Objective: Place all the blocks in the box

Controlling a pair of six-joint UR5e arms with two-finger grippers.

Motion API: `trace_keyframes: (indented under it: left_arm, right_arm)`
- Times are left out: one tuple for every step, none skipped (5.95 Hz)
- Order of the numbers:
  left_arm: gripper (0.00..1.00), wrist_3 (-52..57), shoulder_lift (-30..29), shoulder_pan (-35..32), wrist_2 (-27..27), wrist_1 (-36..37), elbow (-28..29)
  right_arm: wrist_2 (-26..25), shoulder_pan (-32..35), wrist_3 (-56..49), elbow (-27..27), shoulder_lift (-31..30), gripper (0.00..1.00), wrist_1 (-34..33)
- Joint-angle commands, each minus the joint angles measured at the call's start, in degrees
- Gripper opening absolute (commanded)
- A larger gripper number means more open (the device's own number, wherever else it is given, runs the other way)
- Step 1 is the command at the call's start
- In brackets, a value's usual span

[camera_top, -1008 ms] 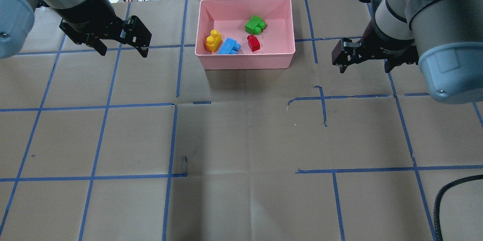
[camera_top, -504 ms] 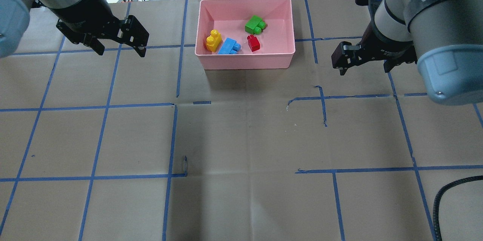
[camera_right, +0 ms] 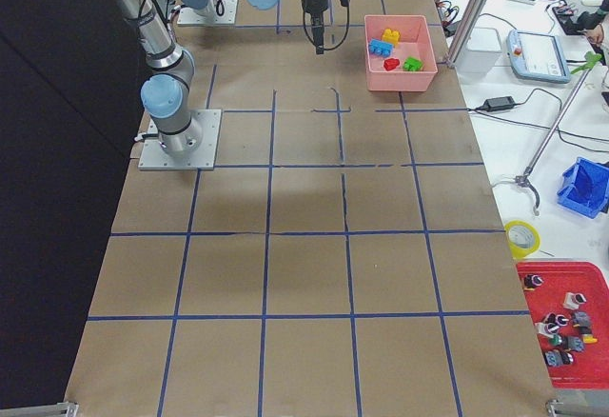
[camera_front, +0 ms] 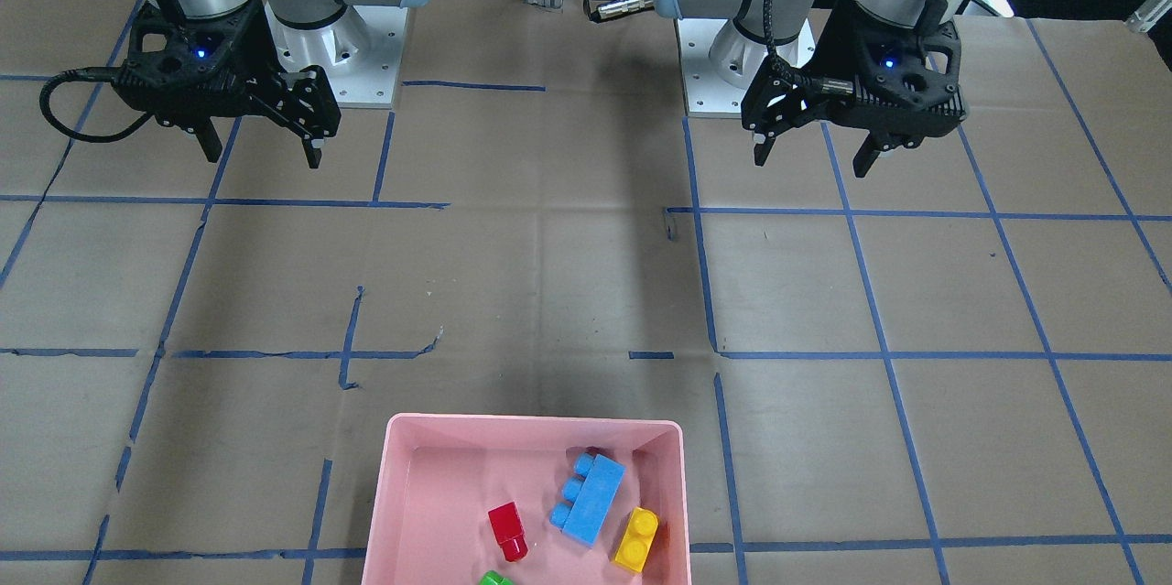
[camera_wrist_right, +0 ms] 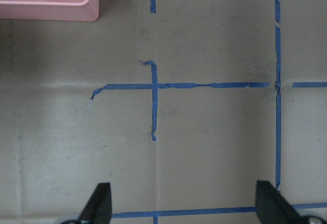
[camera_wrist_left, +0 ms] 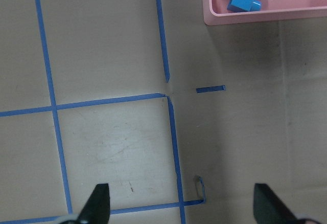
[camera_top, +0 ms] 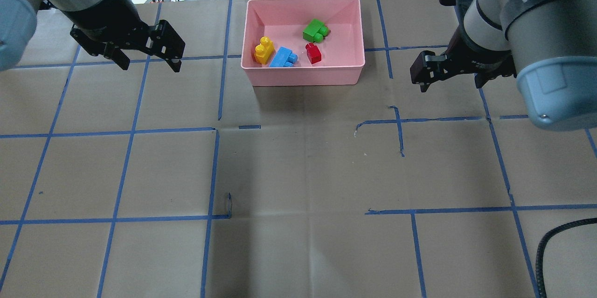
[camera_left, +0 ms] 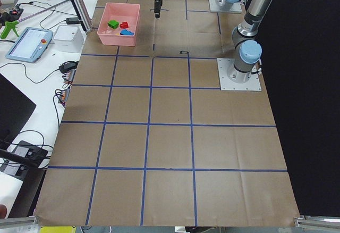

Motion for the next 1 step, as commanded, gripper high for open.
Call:
trace_keyframes:
  left_arm:
    - [0.99, -0.03, -0.05, -0.01, -0.08, -0.03, 0.0]
  right_arm:
    - [0.2, -0.09, -0.01, -0.08, 0.07, 1.0, -0.09]
